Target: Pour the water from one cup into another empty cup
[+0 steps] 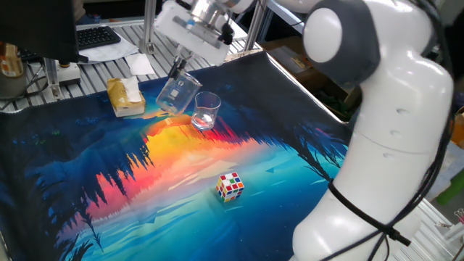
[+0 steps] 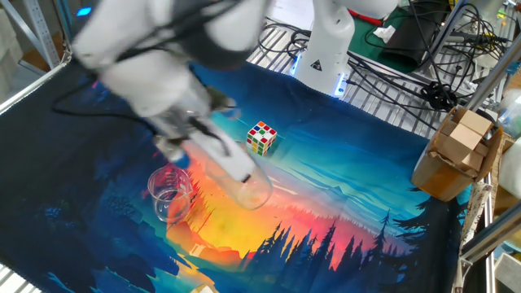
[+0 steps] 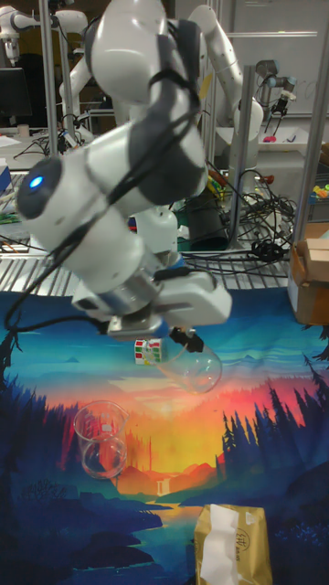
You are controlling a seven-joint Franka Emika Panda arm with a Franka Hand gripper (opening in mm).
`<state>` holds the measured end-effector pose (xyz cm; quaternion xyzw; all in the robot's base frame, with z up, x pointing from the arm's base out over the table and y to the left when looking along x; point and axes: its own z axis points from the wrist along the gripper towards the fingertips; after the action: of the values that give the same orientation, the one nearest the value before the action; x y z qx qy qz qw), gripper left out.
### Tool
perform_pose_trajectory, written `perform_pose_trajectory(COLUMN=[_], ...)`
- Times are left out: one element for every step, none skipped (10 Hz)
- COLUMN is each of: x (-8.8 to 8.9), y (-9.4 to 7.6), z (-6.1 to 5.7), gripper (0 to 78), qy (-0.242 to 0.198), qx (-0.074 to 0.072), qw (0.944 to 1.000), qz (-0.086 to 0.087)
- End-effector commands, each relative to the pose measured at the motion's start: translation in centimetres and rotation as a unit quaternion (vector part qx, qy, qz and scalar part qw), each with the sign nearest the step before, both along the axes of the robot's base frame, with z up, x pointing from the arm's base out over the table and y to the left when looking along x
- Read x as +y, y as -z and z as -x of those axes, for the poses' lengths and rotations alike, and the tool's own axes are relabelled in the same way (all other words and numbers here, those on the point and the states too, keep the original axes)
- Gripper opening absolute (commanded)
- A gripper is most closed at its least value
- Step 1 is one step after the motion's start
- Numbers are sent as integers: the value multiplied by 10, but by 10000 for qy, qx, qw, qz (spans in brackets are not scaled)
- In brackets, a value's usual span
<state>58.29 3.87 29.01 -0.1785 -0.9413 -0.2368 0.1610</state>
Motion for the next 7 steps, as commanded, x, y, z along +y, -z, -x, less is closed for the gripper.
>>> perform_pose_trajectory(x=[44,45,46,48,49,51,52], y=[6,10,14,19,25,34,42], z=[20,20,20,20,21,24,28], gripper=[12,12,12,12,12,12,12], qy=[-47,-111,-190,-268,-257,-230,-230], qx=[-478,-497,-522,-600,-668,-732,-783], qw=[9911,9885,9852,9811,9795,9785,9769], qz=[1240,1426,1623,1820,1883,1917,1977])
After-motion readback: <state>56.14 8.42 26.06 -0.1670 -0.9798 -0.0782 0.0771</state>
